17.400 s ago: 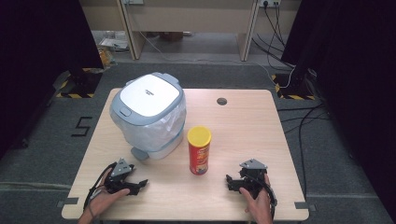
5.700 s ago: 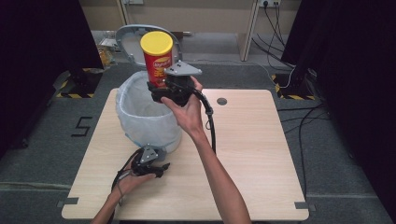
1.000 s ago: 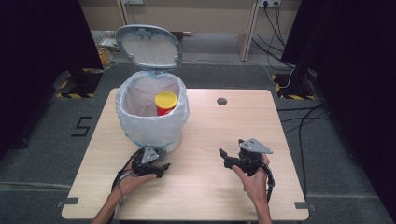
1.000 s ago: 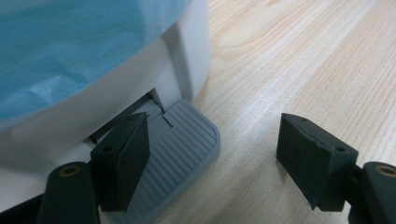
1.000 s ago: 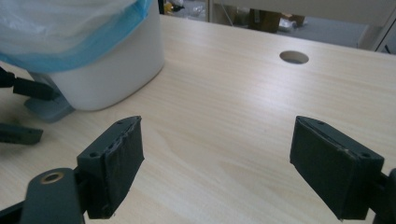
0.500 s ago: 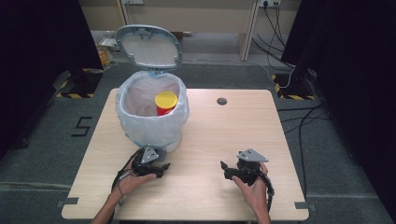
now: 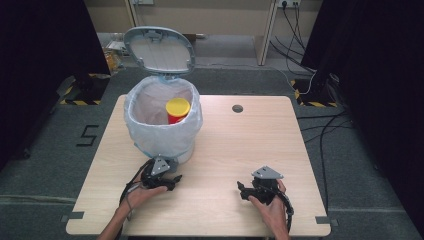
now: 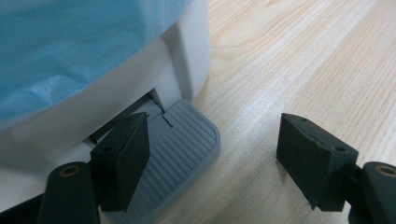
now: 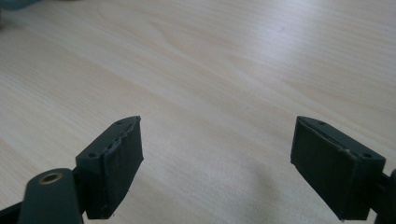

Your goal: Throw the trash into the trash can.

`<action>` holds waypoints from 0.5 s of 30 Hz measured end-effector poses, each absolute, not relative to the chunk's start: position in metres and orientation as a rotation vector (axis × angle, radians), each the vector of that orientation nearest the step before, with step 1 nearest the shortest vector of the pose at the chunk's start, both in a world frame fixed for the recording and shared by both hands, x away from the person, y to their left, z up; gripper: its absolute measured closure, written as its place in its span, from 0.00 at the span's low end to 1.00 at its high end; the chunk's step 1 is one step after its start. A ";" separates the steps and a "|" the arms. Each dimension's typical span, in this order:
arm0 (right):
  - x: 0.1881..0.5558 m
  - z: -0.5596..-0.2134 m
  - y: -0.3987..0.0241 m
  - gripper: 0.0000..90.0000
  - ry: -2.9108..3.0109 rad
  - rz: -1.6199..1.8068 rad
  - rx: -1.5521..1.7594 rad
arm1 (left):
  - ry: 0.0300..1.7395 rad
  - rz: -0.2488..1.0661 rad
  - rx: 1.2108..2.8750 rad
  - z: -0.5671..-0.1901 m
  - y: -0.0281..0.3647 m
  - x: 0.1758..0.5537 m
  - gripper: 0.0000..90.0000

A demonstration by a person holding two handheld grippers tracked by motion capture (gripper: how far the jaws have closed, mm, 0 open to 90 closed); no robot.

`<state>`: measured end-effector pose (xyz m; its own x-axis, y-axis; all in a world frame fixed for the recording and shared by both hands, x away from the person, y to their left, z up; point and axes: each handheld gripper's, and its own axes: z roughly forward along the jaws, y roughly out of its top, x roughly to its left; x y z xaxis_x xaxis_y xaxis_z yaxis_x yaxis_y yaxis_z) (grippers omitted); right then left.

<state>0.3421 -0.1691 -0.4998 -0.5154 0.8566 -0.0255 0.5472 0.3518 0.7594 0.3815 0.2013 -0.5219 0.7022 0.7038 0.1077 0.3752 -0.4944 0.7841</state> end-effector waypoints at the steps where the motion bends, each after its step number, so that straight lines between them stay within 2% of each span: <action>1: 0.342 -0.502 -0.169 0.19 2.207 0.985 1.230 | 0.820 0.542 2.133 -0.522 0.201 0.381 0.28; 6: 0.340 -0.517 -0.170 0.16 2.228 0.934 1.270 | 0.820 0.545 2.133 -0.522 0.201 0.381 0.28; 15: 0.339 -0.518 -0.171 0.16 2.232 0.943 1.282 | 0.818 0.536 2.128 -0.522 0.202 0.382 0.28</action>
